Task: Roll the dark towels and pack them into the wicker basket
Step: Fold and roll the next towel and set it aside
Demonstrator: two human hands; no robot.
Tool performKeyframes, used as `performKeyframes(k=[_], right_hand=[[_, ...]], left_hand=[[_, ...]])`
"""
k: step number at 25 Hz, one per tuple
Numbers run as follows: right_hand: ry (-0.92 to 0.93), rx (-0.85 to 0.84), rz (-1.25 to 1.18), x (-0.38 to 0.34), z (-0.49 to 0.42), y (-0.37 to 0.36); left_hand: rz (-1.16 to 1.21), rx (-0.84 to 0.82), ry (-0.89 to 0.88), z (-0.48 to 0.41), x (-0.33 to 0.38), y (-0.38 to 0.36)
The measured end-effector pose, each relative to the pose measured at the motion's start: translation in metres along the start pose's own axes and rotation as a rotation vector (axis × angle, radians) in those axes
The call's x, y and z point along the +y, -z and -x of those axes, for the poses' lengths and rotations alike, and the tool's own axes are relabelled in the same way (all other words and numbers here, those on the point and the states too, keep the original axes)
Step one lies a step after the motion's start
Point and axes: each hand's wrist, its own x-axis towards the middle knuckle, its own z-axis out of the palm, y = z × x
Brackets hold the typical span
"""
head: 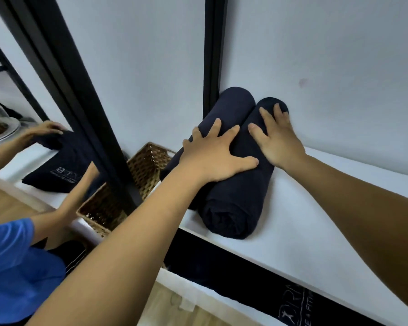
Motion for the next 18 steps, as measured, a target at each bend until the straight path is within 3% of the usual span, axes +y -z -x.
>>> performKeyframes(k=[2,4,9,12,14,16,18], right_hand=[[-0.042,0.13,-0.116,0.003,0.026,-0.002],[-0.098,0.143,-0.173,0.01,0.07,-0.001],[-0.123,-0.06,-0.053,0.044,0.217,0.03],[-0.008,0.122,0.041,0.068,0.326,0.016],[-0.029,0.09,0.117,0.085,0.391,-0.021],[-0.266,-0.062,-0.014,0.099,0.438,-0.062],[-0.5,-0.117,-0.192,0.119,0.456,-0.096]], left_hand=[[0.034,0.036,0.007,0.005,0.002,0.001],[0.066,0.068,-0.001,0.01,0.005,0.006],[0.286,0.203,-0.202,0.074,0.004,-0.011],[0.49,0.401,-0.29,0.15,-0.021,-0.058],[0.602,0.493,-0.231,0.188,-0.037,-0.109],[0.704,0.377,-0.048,0.208,-0.048,-0.17],[0.795,0.127,0.15,0.214,-0.057,-0.225]])
